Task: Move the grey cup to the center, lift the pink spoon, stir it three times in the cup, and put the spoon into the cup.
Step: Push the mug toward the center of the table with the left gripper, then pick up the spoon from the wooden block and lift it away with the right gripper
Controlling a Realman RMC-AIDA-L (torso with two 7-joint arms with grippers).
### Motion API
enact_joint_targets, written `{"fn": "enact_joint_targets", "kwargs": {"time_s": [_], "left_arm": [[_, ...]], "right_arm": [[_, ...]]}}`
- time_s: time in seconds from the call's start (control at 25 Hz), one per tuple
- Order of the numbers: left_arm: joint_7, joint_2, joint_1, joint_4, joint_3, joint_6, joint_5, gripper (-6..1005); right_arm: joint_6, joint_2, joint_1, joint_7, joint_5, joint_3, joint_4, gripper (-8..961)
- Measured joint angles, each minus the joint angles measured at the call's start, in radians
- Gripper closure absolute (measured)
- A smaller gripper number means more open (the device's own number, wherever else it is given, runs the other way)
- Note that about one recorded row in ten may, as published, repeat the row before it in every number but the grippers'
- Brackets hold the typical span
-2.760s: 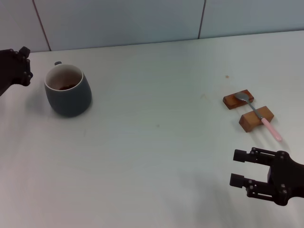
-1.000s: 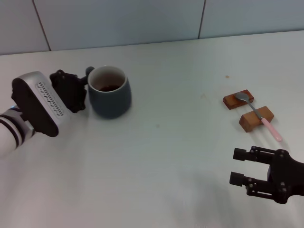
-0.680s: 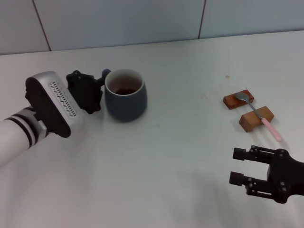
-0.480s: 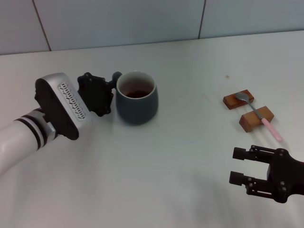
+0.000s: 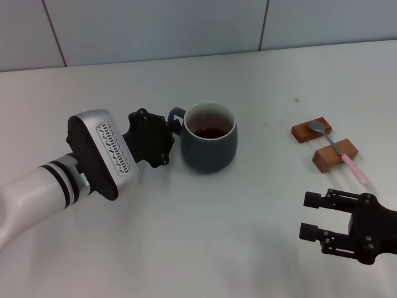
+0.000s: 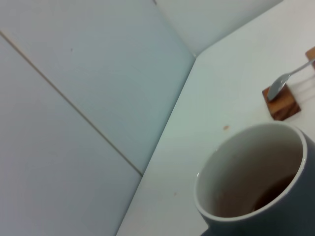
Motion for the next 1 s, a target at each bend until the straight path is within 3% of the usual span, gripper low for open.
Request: {"fn": "enact_joint_targets", "kwargs": {"time_s": [0.52,0.72,1.0], "left_arm": [[-0.051,0.002,0.027,0.037,-0.009,0.020,0.000,997],[-0.278,0.007,0.077,0.142,0.085,0.056,0.001,997],[-0.873,0.022,0.267,0.509,0.349,0.247,0.000,998]], "right_arm": [[-0.002,0.002,-0.004,0.000,0.000,0.000,0.000,288],[-0.004,0.001,-0.005,0.000,0.000,0.000,0.000,288],[-0.005,0.000,-0.004,0.001,0.000,0.000,0.000,289]]}}
